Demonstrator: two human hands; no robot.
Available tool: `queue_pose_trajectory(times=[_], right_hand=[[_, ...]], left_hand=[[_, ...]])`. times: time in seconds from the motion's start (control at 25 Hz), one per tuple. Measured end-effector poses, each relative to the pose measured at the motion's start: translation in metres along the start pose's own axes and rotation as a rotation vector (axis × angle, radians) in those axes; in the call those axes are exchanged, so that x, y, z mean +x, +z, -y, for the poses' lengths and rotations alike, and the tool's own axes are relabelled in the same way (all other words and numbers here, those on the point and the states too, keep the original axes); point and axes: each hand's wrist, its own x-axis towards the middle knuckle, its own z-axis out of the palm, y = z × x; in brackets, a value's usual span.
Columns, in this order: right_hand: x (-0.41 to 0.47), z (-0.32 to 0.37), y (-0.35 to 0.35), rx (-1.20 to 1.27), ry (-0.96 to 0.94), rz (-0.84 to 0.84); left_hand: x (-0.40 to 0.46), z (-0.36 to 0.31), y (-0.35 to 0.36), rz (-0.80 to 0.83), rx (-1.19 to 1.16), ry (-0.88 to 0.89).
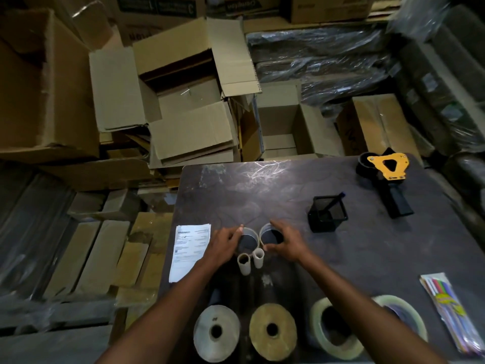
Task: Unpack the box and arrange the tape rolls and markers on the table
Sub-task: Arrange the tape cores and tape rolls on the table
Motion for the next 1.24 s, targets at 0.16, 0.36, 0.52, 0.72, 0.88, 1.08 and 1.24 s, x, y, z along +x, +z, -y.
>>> queue_pose_trajectory(times=[0.16,0.36,0.52,0.72,0.88,1.08,1.24], right_hand=[[-0.006,0.002,-0.005,0.006,-0.007,0.04],[-0.013,-0.001,-0.008,-0.002,-0.027,0.081],[-0.027,-0.006,-0.013,0.152,-0.003,0.024],[-0.062,-0.024,-0.005,0.27,0.025,-0.075],[-0.102,-0.022,0.005,0.264,-0.048,-0.119],[-0.163,-0.014,0.032,0.248,-0.064,-0.086],[-0.208,-0.014,0.065,0.205,-0.09,-0.067]], left_hand=[[-0.005,0.005,0.004,-0.026,0.033,0.0],[-0.017,0.001,0.002,0.001,-0.006,-0.015],[-0.036,0.004,-0.005,-0.107,-0.127,-0.061],[-0.071,0.015,-0.002,-0.265,-0.195,-0.061],[-0.099,0.03,0.001,-0.281,-0.207,-0.056],[-0.146,0.048,0.009,-0.221,-0.251,0.013],[-0.192,0.063,0.015,-0.228,-0.306,-0.01]])
